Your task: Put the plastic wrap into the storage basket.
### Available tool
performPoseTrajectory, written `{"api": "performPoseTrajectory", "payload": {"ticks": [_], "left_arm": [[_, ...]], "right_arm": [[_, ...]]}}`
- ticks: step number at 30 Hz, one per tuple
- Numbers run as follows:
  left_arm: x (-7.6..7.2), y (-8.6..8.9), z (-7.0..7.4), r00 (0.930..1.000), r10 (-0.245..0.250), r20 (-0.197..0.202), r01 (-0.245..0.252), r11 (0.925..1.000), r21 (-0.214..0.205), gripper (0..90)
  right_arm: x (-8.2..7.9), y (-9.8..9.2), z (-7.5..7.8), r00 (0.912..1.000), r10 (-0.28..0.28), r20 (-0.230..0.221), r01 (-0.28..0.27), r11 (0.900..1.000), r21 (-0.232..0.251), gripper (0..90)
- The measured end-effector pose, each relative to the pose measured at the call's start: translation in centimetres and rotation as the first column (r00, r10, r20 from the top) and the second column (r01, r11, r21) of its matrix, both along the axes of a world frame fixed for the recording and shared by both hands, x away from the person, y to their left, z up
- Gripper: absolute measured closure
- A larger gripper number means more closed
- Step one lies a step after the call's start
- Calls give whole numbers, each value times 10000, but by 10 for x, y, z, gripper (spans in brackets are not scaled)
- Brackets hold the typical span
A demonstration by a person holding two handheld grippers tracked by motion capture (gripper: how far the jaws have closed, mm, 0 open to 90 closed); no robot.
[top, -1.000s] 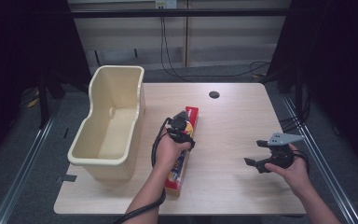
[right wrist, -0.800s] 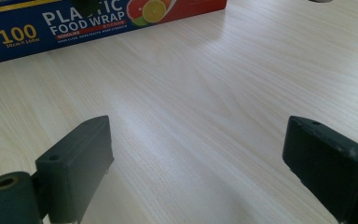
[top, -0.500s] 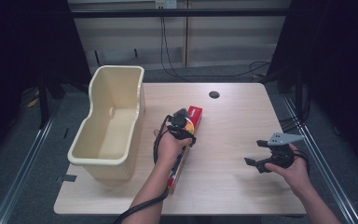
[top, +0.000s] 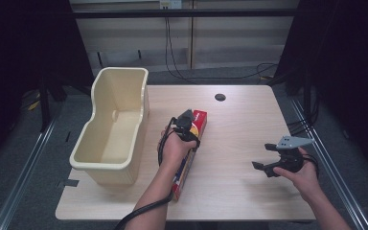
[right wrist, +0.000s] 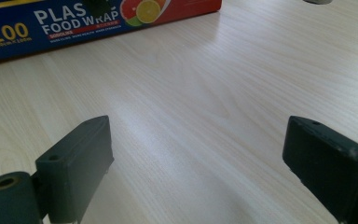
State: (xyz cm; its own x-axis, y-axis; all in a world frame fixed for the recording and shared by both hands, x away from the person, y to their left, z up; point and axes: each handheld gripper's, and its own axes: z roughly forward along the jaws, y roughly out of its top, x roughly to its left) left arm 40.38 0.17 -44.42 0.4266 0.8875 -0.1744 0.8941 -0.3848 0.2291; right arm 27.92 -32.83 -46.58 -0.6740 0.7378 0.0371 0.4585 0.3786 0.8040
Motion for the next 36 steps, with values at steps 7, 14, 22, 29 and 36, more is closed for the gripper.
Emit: {"api": "performPoseTrajectory", "payload": {"ticks": [7, 14, 22, 29, 36], "left_arm": [[-1, 3, 25, 9996, -231, -142, 231, 9997, -14, 413], [-1, 13, 67, 9986, -305, -429, 297, 9994, -183, 413], [-2, 20, 94, 9979, -325, -552, 319, 9994, -116, 412], [0, 28, 115, 9972, -398, -627, 385, 9990, -222, 412], [1, 36, 133, 9984, -221, -526, 220, 9998, -31, 411]], "right_arm": [[0, 1, -1, 10000, 6, -48, -6, 10000, -12, 76], [0, 1, 0, 10000, 39, -57, -39, 10000, -16, 68], [0, 3, -1, 9998, 165, -65, -164, 9999, 55, 51], [1, 4, -1, 9998, 183, -33, -183, 9998, 24, 46], [0, 5, -1, 9998, 197, -65, -197, 9998, 76, 41]]}}
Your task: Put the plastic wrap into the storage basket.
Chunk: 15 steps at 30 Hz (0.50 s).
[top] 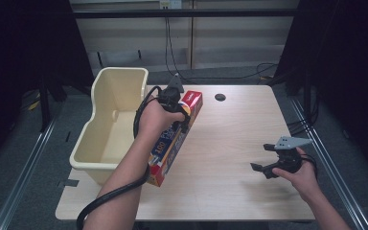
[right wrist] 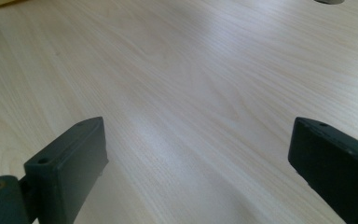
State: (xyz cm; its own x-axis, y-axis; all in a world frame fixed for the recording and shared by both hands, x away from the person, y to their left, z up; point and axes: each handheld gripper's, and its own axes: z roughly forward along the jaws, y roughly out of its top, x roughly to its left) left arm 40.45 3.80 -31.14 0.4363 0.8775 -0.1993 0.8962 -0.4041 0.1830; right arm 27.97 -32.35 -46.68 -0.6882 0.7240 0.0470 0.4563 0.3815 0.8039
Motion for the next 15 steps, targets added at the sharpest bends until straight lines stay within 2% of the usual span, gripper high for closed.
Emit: {"api": "performPoseTrajectory", "payload": {"ticks": [2, 7, 9, 10, 15], "left_arm": [[0, 5, 7, 10000, 27, -36, -28, 9998, -192, 411], [-1, 10, 19, 10000, 4, -13, -4, 9999, -152, 411], [-1, 11, 22, 10000, -37, -46, 36, 9998, -196, 411], [-1, 13, 26, 9999, 115, -43, -116, 9992, -394, 411], [-1, 19, 35, 9999, 127, 52, -125, 9991, -409, 411]], "right_arm": [[0, 0, 0, 10000, -21, 19, 21, 10000, 10, 41], [0, 0, 0, 10000, -13, -48, 13, 10000, 47, 36], [0, 0, 0, 10000, -19, -22, 19, 10000, 47, 36], [0, 1, 0, 9999, 94, -36, -94, 9999, 88, 34], [0, 1, 0, 9999, 120, -42, -120, 9999, 111, 30]]}}
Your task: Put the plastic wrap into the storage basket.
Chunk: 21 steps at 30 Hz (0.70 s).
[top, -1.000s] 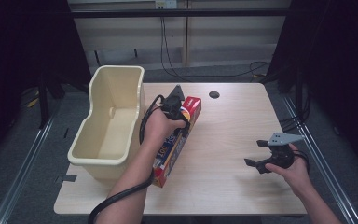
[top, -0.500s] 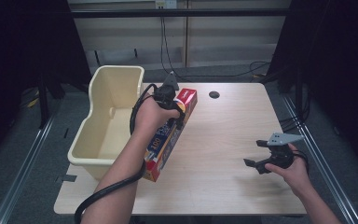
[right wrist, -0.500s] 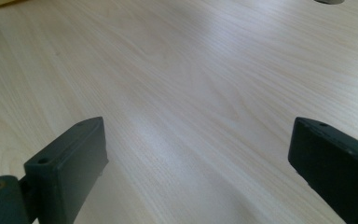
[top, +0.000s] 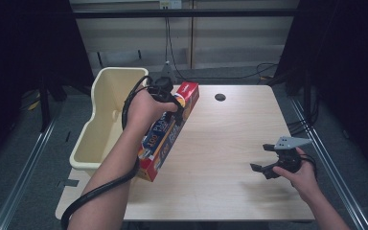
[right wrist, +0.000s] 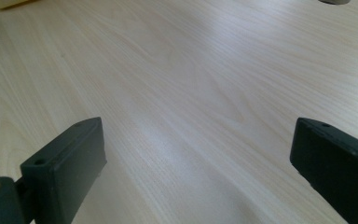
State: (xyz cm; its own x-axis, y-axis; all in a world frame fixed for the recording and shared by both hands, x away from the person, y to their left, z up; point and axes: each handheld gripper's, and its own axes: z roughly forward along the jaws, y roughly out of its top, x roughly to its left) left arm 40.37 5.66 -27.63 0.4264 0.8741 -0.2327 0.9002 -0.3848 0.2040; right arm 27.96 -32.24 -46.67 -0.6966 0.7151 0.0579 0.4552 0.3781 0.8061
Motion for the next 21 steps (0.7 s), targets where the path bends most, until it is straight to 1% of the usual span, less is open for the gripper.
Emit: {"api": "performPoseTrajectory", "payload": {"ticks": [1, 3, 4, 5, 6, 8, 9, 10, 12, 14, 15, 18, 19, 20, 21], "left_arm": [[0, 3, 4, 10000, 33, 37, -32, 10000, -51, 411], [0, 5, 6, 10000, -27, 31, 27, 10000, -1, 411], [0, 6, 8, 10000, 72, 64, -72, 10000, -39, 411], [0, 8, 10, 10000, 17, 59, -17, 10000, -15, 411], [0, 9, 12, 9999, 113, 59, -112, 9999, -94, 411], [0, 13, 15, 9999, 112, 70, -111, 9999, -98, 411], [0, 16, 18, 9998, 135, 121, -135, 9999, -22, 411], [0, 16, 18, 9998, 135, 121, -135, 9999, -22, 411], [0, 21, 21, 9994, 325, 81, -324, 9994, -122, 411], [0, 25, 24, 9994, 329, 118, -329, 9994, -51, 411], [0, 26, 25, 9990, 414, 144, -414, 9991, -42, 411], [0, 28, 28, 9985, 521, 150, -519, 9986, -142, 411], [0, 32, 30, 9985, 521, 145, -519, 9985, -161, 411], [0, 33, 30, 9974, 700, 176, -696, 9973, -219, 411], [1, 34, 31, 9981, 600, 143, -598, 9981, -144, 411]], "right_arm": [[0, 0, 0, 10000, 21, -21, -21, 10000, -23, 31], [0, 0, 0, 10000, 16, -10, -16, 10000, -27, 31], [0, 0, 0, 10000, 27, -51, -27, 10000, -12, 31], [0, 0, 0, 10000, 34, -60, -34, 10000, -15, 31], [0, 0, 0, 10000, 37, -47, -37, 10000, -26, 31], [0, 1, 0, 10000, -5, -18, 5, 10000, -85, 31], [0, 1, -1, 10000, -9, -9, 9, 10000, -98, 31], [0, 1, -1, 10000, 37, -53, -38, 10000, -76, 31], [0, 1, -1, 10000, 50, -41, -50, 10000, -64, 31], [0, 1, 0, 10000, -9, -10, 8, 10000, -91, 31], [0, 1, 0, 10000, 7, -48, -7, 10000, -87, 31], [0, 2, -1, 10000, 40, -47, -40, 9999, -112, 31], [0, 2, -1, 10000, 48, -50, -48, 9999, -108, 31], [0, 2, -1, 10000, 46, -43, -47, 9999, -107, 31], [0, 2, 0, 10000, 36, -53, -36, 9999, -94, 31]]}}
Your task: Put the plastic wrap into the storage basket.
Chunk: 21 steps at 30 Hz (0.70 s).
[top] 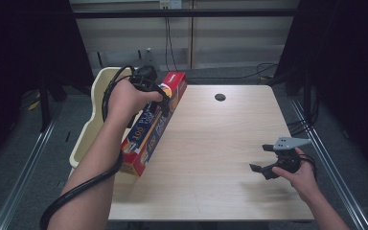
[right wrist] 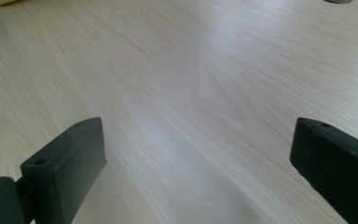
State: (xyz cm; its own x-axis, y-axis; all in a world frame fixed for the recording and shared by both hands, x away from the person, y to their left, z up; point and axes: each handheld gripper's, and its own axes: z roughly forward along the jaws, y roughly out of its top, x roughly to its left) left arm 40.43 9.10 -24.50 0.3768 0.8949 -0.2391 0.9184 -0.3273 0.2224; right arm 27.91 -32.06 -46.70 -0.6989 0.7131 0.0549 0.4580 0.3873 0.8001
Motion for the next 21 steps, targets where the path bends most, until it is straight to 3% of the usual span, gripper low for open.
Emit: {"api": "performPoseTrajectory", "payload": {"ticks": [13, 21], "left_arm": [[2, 16, 9, 9992, 383, -84, -383, 9993, -13, 411], [2, 27, 17, 9984, 556, 73, -557, 9984, 65, 410]], "right_arm": [[0, 1, 0, 10000, 15, 83, -15, 10000, -71, 33], [0, 1, -1, 10000, 41, 45, -41, 10000, -58, 33]]}}
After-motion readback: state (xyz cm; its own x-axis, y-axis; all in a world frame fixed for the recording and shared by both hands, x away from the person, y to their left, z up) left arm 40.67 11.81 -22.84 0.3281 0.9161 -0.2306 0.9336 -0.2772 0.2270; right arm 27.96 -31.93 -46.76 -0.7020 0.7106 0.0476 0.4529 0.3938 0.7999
